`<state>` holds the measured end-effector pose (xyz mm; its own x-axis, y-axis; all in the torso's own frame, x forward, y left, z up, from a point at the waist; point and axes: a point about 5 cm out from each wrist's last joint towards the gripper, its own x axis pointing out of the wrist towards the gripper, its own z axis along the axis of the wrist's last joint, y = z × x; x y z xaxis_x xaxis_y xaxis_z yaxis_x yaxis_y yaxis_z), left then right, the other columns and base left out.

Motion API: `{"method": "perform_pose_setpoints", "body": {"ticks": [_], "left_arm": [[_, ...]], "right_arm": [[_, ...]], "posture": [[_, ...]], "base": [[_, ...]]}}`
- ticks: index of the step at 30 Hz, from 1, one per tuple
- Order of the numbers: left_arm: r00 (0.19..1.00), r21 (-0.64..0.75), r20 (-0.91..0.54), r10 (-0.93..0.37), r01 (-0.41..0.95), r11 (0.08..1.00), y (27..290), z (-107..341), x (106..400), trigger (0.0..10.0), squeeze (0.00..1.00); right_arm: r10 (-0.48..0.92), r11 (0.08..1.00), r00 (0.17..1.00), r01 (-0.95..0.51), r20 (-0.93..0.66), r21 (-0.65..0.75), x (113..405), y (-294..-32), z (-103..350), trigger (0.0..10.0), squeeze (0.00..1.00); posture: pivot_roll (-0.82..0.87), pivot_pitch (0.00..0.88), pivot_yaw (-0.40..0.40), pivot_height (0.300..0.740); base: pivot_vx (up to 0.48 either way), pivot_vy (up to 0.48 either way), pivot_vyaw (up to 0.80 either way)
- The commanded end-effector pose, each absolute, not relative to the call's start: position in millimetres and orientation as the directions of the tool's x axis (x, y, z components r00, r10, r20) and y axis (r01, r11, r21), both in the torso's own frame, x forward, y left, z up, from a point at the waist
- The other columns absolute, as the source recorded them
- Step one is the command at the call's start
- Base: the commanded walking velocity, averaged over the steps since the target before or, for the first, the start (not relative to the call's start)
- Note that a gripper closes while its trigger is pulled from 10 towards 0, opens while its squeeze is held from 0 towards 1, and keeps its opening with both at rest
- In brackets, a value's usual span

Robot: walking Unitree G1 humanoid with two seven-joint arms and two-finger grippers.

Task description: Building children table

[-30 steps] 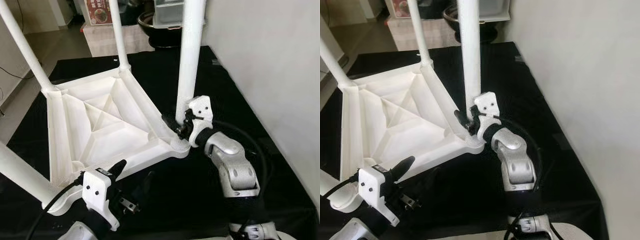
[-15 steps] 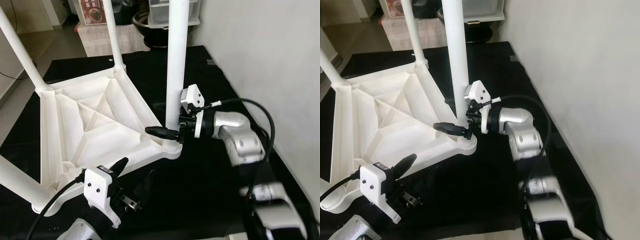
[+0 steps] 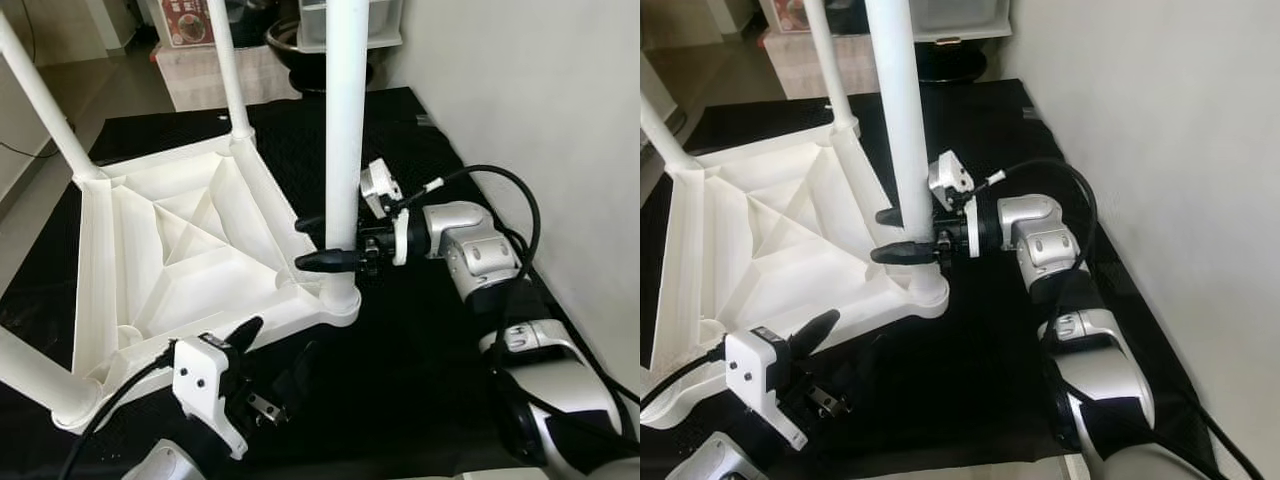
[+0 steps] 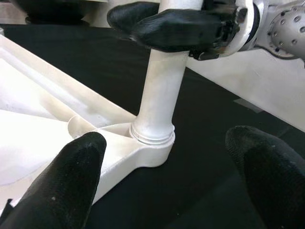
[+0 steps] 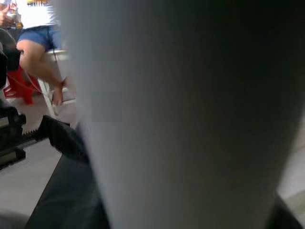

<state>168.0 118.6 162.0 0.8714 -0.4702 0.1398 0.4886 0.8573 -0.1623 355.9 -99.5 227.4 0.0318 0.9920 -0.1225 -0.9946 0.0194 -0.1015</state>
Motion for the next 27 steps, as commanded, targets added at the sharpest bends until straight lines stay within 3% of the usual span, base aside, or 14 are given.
{"method": "perform_pose_setpoints", "body": {"ticks": [1,5,8,9,11,12,13,14,15,16,17,18,21,27], "left_arm": [[0.871,-0.169,0.132,-0.473,0.490,0.855,118.8,162.0,166.3,10.0,0.00],[0.870,-0.169,0.132,-0.475,0.492,0.854,119.0,162.1,166.5,10.0,0.00],[0.866,-0.168,0.131,-0.483,0.500,0.850,119.8,162.3,166.9,10.0,0.00],[0.866,-0.168,0.131,-0.483,0.500,0.850,119.8,162.3,166.9,10.0,0.00],[0.867,-0.170,0.131,-0.481,0.498,0.851,121.2,162.3,166.7,10.0,0.00],[0.867,-0.170,0.131,-0.481,0.498,0.851,121.2,162.3,166.7,10.0,0.00],[0.869,-0.170,0.130,-0.478,0.495,0.852,122.1,162.4,166.4,10.0,0.00],[0.869,-0.170,0.130,-0.478,0.495,0.852,122.1,162.4,166.4,10.0,0.00],[0.870,-0.169,0.130,-0.475,0.492,0.854,123.7,162.4,166.4,10.0,0.00],[0.872,-0.167,0.129,-0.473,0.489,0.856,124.9,162.5,166.4,10.0,0.00],[0.872,-0.167,0.129,-0.473,0.489,0.856,124.9,162.5,166.4,10.0,0.00],[0.872,-0.166,0.128,-0.472,0.488,0.857,126.2,162.5,167.0,10.0,0.00],[0.868,-0.159,0.124,-0.480,0.495,0.854,126.9,161.9,168.8,10.0,0.00],[0.861,-0.151,0.122,-0.495,0.509,0.848,126.2,161.1,170.6,10.0,0.00]], "right_arm": [[0.996,-0.001,0.009,-0.995,-0.091,-0.101,355.5,-98.3,227.5,0.0,0.00],[0.996,0.011,0.020,-0.994,-0.087,-0.107,356.1,-101.2,227.9,0.0,0.00],[0.985,0.137,0.152,-0.978,-0.087,-0.157,358.0,-109.3,228.2,0.0,0.00],[0.985,0.137,0.152,-0.978,-0.087,-0.157,358.0,-109.3,228.2,0.0,0.00],[0.935,0.333,0.347,-0.930,-0.076,-0.154,356.4,-107.4,218.3,0.0,0.00],[0.935,0.333,0.347,-0.930,-0.076,-0.154,356.4,-107.4,218.3,0.0,0.00],[0.869,0.477,0.490,-0.865,-0.064,-0.154,353.5,-104.0,210.1,0.0,0.00],[0.869,0.477,0.490,-0.865,-0.064,-0.154,353.5,-104.0,210.1,0.0,0.00],[0.695,0.703,0.718,-0.689,-0.041,-0.176,354.9,-106.8,203.5,0.0,0.00],[0.611,0.778,0.791,-0.609,-0.043,-0.152,337.3,-100.5,191.2,0.0,0.00],[0.611,0.778,0.791,-0.609,-0.043,-0.152,337.3,-100.5,191.2,0.0,0.00],[0.526,0.837,0.849,-0.526,-0.044,-0.149,323.7,-98.7,184.7,0.0,0.00],[0.494,0.861,0.869,-0.495,-0.040,-0.114,310.2,-89.8,175.8,0.0,0.00],[0.486,0.867,0.874,-0.483,-0.006,-0.127,317.9,-82.7,180.0,0.0,0.00]], "posture": [[0.04,0.130,0.025,0.740],[0.04,0.132,0.028,0.740],[0.03,0.134,0.026,0.740],[0.03,0.134,0.026,0.740],[0.03,0.139,0.017,0.740],[0.03,0.139,0.017,0.740],[0.03,0.140,0.016,0.740],[0.03,0.140,0.016,0.740],[0.03,0.143,0.020,0.740],[0.03,0.147,0.020,0.740],[0.03,0.147,0.020,0.740],[0.03,0.150,0.034,0.740],[0.02,0.134,0.044,0.740],[0.02,0.129,0.033,0.740]], "base": [[0.000,0.000,0.00],[0.000,0.000,0.00],[0.000,0.000,0.00],[0.000,0.000,0.00],[0.000,0.000,0.00],[0.000,0.000,0.00],[0.000,0.000,0.00],[0.000,0.000,0.00],[0.000,0.000,0.00],[0.000,0.000,0.00],[0.000,0.000,0.00],[0.000,0.000,0.00],[0.000,0.000,0.00],[0.000,0.000,0.00]]}}
